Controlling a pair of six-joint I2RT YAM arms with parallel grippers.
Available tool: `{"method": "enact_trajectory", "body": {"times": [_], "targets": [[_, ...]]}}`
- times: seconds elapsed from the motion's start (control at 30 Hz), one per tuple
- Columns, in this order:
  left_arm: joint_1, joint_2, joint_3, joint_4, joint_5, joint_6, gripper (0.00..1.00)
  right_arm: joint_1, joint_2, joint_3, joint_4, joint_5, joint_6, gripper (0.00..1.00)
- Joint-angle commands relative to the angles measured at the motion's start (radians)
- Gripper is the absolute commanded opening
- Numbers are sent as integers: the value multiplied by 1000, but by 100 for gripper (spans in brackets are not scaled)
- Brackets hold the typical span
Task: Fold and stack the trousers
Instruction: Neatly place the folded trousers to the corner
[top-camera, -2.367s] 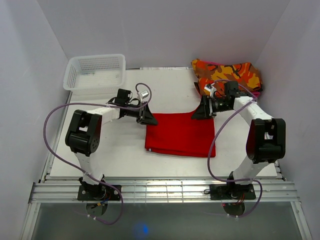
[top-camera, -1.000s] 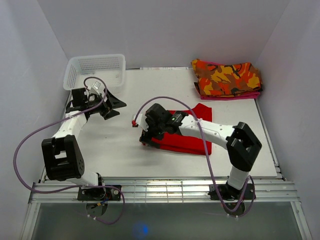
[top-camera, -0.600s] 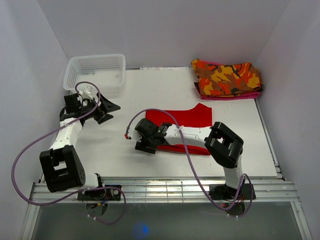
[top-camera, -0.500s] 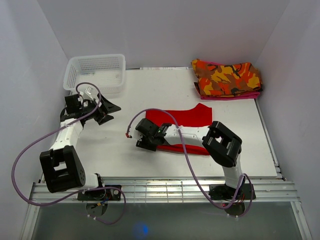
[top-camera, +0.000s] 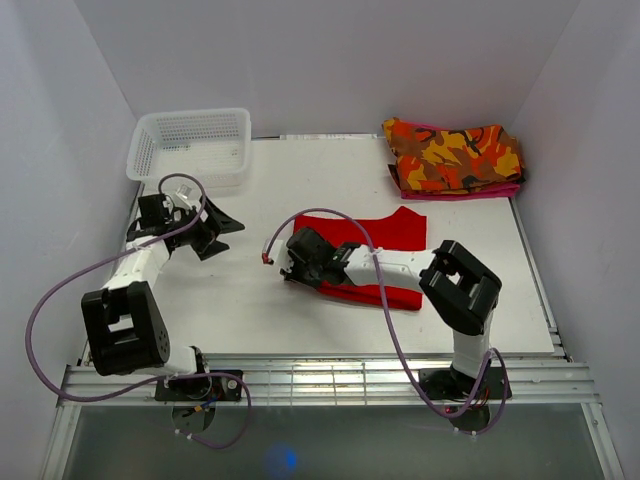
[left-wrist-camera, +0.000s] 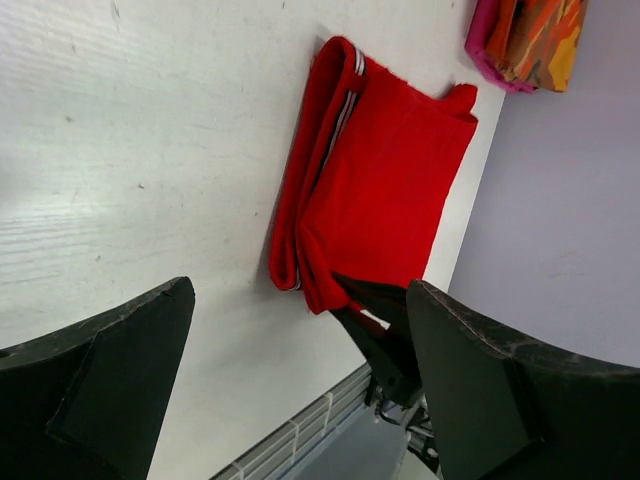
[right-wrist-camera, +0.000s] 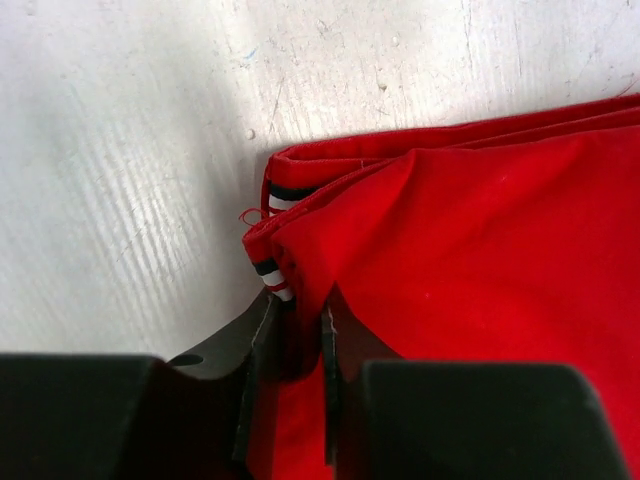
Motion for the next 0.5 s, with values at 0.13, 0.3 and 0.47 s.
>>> {"method": "enact_trajectory", "body": {"times": [0.13, 0.3, 0.47], "targets": [[-189, 67, -35, -14, -56, -48, 98, -68, -119, -32, -6, -269, 39, 8], [-292, 123, -58, 77, -76, -135, 98, -91, -156, -65, 13, -307, 47, 8], [-375, 213, -26, 144, -49, -204, 98, -92, -153, -68, 15, -303, 42, 8]]}}
